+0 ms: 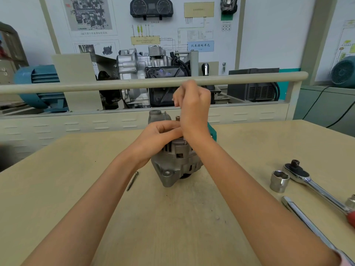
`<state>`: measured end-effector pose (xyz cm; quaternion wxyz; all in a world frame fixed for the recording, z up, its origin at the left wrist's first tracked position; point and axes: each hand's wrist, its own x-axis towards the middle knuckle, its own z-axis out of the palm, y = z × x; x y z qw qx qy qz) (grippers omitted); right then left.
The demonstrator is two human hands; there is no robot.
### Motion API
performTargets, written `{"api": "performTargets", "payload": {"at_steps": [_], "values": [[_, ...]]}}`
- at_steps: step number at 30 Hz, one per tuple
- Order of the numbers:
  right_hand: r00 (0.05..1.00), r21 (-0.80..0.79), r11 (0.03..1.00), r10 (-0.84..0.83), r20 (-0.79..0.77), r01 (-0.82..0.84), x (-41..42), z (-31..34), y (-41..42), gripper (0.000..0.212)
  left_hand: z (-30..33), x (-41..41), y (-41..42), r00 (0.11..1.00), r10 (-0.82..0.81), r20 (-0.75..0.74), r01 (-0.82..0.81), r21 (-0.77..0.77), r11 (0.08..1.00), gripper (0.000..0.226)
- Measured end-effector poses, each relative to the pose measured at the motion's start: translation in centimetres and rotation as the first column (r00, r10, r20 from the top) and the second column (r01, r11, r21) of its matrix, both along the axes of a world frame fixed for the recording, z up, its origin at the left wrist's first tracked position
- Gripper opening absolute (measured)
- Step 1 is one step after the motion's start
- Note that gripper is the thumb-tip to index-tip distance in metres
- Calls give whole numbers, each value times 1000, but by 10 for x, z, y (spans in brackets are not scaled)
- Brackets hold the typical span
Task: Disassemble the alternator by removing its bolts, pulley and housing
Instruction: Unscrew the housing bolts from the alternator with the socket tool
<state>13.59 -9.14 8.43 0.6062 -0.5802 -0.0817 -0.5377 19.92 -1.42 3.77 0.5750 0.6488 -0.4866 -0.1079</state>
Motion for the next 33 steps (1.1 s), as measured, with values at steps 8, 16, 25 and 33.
{"api": "performTargets", "payload": {"at_steps": [8,16,25,33], "values": [[962,147,951,273,23,-274,4,3,-14,54,1,-1,1,1000,-3,-29,3,1,1000,36],[894,-292,848,-445,56,441,4,-13,4,32,-2,0,-1,997,77,18,-76,-39,996,44],[903,-351,843,-430,17,408,2,-7,7,34,-1,0,0,999,50,3,-50,0,999,42],[919,147,908,395,4,-392,3,6,-19,65,2,-1,2,1000,4,-14,-3,31,1000,24]]}}
